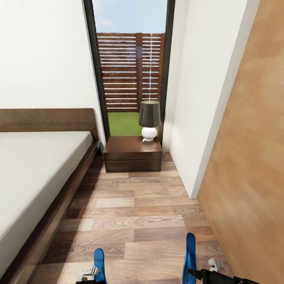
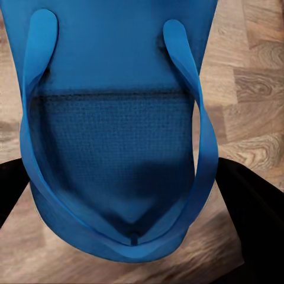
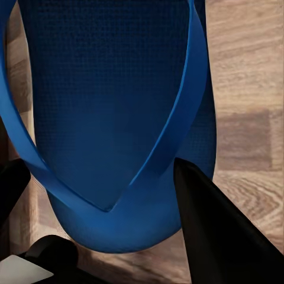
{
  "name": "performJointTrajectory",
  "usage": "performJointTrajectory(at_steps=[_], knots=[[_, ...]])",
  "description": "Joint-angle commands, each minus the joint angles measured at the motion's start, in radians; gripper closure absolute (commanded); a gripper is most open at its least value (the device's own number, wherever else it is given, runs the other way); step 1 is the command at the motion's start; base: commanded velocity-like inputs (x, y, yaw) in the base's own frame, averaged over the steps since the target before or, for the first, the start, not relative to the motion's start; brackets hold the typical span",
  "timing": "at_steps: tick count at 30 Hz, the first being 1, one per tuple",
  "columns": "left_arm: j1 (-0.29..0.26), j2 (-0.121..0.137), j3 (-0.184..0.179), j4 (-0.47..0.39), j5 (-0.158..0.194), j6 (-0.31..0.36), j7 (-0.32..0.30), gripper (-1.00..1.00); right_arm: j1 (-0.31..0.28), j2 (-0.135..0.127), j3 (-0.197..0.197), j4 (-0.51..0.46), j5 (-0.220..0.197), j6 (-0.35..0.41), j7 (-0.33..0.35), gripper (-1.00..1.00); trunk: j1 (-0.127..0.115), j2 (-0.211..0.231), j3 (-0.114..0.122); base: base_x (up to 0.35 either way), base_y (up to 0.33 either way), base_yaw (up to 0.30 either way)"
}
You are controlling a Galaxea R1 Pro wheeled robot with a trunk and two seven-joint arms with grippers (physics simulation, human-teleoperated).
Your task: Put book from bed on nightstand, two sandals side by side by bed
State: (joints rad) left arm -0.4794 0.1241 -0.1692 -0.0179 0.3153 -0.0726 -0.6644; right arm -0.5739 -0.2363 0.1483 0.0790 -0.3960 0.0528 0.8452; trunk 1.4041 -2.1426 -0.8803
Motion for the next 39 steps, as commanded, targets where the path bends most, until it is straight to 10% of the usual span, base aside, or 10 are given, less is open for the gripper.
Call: performJointTrajectory(at_steps=[1, 39], knots=[[-0.001, 0.0, -0.007, 0.001, 0.005, -0.007, -0.001, 1.0, -0.001, 0.0, 0.005, 0.002, -0.012, 0.007, 0.003, 1.0, 0.0, 0.0, -0.001, 0.313, 0.0, 0.0], [-0.001, 0.0, -0.008, 0.001, 0.005, -0.007, -0.001, 1.0, -0.001, 0.0, 0.004, 0.002, -0.014, 0.007, 0.003, 1.0, 0.0, 0.0, -0.001, 0.314, 0.0, 0.0]])
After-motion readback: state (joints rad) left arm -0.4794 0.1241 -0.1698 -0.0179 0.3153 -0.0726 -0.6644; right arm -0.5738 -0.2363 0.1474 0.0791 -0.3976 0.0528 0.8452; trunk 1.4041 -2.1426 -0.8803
